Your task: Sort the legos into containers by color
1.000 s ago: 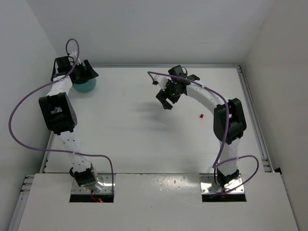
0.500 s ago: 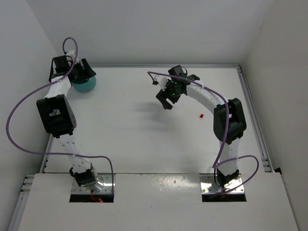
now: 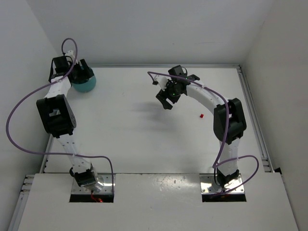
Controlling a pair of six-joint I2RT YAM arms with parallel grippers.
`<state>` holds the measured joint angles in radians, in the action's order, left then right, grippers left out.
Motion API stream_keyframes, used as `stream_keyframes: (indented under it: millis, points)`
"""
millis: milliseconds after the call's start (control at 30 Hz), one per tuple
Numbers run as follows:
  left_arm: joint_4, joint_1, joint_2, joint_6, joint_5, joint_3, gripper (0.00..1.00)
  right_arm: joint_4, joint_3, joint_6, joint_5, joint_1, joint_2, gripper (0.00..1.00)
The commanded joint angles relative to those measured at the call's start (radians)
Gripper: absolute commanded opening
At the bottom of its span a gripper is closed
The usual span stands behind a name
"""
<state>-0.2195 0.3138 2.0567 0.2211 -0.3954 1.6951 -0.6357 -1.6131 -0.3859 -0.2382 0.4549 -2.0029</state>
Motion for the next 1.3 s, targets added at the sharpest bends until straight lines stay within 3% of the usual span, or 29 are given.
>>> stream_keyframes:
  millis: [0, 733, 1267]
  points:
    - [0.013, 0.001, 0.002, -0.008, 0.006, 0.028, 0.76, 0.018, -0.001, -0.007, 0.000, 0.005, 0.061, 0.77]
    - [-0.012, -0.047, 0.103, -0.008, 0.024, 0.098, 0.76, 0.018, -0.001, -0.016, 0.019, 0.005, 0.061, 0.77]
    - [0.052, -0.074, 0.169, 0.073, -0.048, 0.181, 0.76, 0.018, 0.009, -0.016, 0.019, 0.005, 0.061, 0.77]
